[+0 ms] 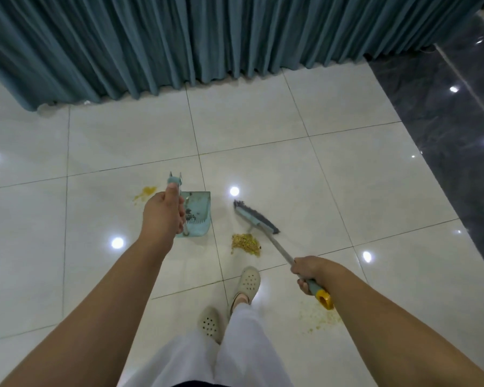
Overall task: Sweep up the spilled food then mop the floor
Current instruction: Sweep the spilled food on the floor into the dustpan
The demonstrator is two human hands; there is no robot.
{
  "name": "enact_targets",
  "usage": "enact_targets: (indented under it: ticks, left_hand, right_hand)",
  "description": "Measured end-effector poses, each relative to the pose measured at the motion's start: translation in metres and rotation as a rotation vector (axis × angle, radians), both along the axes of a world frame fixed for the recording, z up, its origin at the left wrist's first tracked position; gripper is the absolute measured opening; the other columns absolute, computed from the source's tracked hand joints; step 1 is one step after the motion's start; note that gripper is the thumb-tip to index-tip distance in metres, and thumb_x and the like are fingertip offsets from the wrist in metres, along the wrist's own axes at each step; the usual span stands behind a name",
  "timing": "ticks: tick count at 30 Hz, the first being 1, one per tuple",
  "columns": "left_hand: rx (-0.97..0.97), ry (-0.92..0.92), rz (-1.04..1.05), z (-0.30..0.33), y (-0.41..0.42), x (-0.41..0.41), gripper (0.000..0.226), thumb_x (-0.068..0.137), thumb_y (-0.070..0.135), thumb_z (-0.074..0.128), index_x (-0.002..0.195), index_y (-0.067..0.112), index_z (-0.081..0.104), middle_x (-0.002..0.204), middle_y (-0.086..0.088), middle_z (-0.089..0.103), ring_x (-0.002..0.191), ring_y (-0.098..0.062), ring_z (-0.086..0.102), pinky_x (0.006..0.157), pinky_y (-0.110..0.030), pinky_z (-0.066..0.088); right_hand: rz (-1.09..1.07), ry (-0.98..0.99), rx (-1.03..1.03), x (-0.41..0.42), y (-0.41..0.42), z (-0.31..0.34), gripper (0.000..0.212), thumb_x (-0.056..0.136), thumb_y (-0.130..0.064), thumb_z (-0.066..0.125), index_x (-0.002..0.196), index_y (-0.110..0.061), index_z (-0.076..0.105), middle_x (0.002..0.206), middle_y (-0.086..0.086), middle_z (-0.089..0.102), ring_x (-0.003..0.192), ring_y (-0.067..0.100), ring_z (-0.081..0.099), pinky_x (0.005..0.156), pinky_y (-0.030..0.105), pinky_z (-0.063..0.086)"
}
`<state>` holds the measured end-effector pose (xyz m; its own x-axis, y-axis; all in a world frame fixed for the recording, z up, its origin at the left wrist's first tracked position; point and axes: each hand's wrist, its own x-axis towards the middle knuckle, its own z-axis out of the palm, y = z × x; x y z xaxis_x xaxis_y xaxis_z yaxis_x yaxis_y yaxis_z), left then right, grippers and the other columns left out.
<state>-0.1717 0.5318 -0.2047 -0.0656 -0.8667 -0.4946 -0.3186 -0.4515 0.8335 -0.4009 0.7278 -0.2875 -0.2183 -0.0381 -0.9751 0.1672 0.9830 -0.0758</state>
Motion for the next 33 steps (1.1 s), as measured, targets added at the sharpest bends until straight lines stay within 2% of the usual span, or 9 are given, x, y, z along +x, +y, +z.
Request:
enact_targets:
  ticks: [4,7,10,15,19,22,25,29,33]
  left_hand:
    - [0.009,0.000,0.001,0.002,-0.008,-0.036,0.047,0.099,0.046,0.038,0.077,0.008,0.055,0.060,-0.005,0.046,0.042,-0.015,0.038,0.040,-0.023,0.033]
    - [-0.002,-0.009,0.004,0.003,-0.016,-0.063,0.048,0.099,0.045,0.037,0.076,0.007,0.053,0.060,-0.007,0.046,0.044,-0.018,0.038,0.042,-0.025,0.033]
    - [-0.003,-0.001,-0.013,0.002,-0.025,-0.092,0.047,0.099,0.045,0.038,0.073,0.010,0.053,0.060,-0.006,0.047,0.045,-0.017,0.039,0.041,-0.023,0.033]
    - [0.011,0.003,-0.034,0.002,-0.040,-0.140,0.044,0.100,0.042,0.039,0.072,0.011,0.053,0.060,-0.004,0.047,0.046,-0.016,0.037,0.043,-0.024,0.032]
    - [0.002,0.026,-0.085,0.003,-0.047,-0.176,0.045,0.100,0.043,0.038,0.070,0.012,0.051,0.059,-0.005,0.044,0.043,-0.015,0.036,0.041,-0.021,0.031]
    - [-0.001,0.039,-0.112,0.003,-0.050,-0.204,0.045,0.100,0.041,0.039,0.068,0.012,0.049,0.058,-0.005,0.043,0.038,-0.011,0.035,0.036,-0.015,0.028]
    - [0.000,0.064,-0.141,0.000,-0.052,-0.229,0.044,0.100,0.042,0.039,0.070,0.012,0.051,0.057,-0.004,0.044,0.036,-0.010,0.035,0.036,-0.015,0.028]
    - [-0.009,0.057,-0.154,-0.006,-0.055,-0.253,0.043,0.100,0.043,0.039,0.074,0.011,0.053,0.056,-0.003,0.045,0.038,-0.011,0.036,0.036,-0.015,0.028]
    - [0.014,0.068,-0.157,-0.011,-0.059,-0.268,0.042,0.100,0.042,0.039,0.073,0.012,0.052,0.058,-0.003,0.044,0.033,-0.006,0.035,0.036,-0.014,0.027]
  right_hand:
    - [0.029,-0.076,-0.014,-0.036,0.005,0.029,0.023,0.100,-0.015,0.042,0.121,-0.013,0.051,0.067,0.005,0.043,0.049,0.010,0.036,0.036,0.015,0.035]
    - [0.045,-0.069,-0.045,-0.060,0.010,0.044,0.029,0.101,-0.016,0.039,0.129,-0.018,0.048,0.066,0.005,0.041,0.049,0.010,0.034,0.036,0.015,0.034]
    - [-0.067,-0.053,-0.064,-0.070,0.013,0.033,0.041,0.101,-0.016,0.039,0.141,-0.024,0.041,0.068,0.005,0.042,0.049,0.009,0.035,0.037,0.015,0.034]
    - [-0.290,-0.137,-0.054,-0.098,0.008,0.012,0.038,0.099,-0.013,0.043,0.136,-0.017,0.047,0.065,0.006,0.044,0.042,0.009,0.038,0.035,0.015,0.035]
    - [-0.506,-0.233,-0.123,-0.139,0.015,0.017,0.027,0.097,-0.009,0.046,0.122,-0.018,0.052,0.048,0.006,0.044,0.031,0.009,0.036,0.030,0.012,0.033]
    - [-0.743,-0.305,-0.158,-0.173,0.028,0.023,0.005,0.098,-0.013,0.050,0.103,-0.012,0.051,0.048,0.005,0.039,0.028,0.009,0.035,0.027,0.012,0.032]
    - [-0.912,-0.328,-0.184,-0.205,0.045,0.023,0.018,0.099,-0.021,0.049,0.086,-0.009,0.042,0.043,0.004,0.036,0.026,0.009,0.034,0.025,0.011,0.032]
    - [-1.103,-0.297,-0.237,-0.240,0.064,0.023,0.022,0.101,-0.022,0.042,0.082,-0.012,0.038,0.039,0.003,0.033,0.023,0.008,0.032,0.024,0.010,0.030]
    - [-1.244,-0.183,-0.268,-0.266,0.077,0.024,0.027,0.102,-0.020,0.038,0.077,-0.012,0.034,0.035,0.003,0.030,0.020,0.008,0.031,0.023,0.009,0.029]
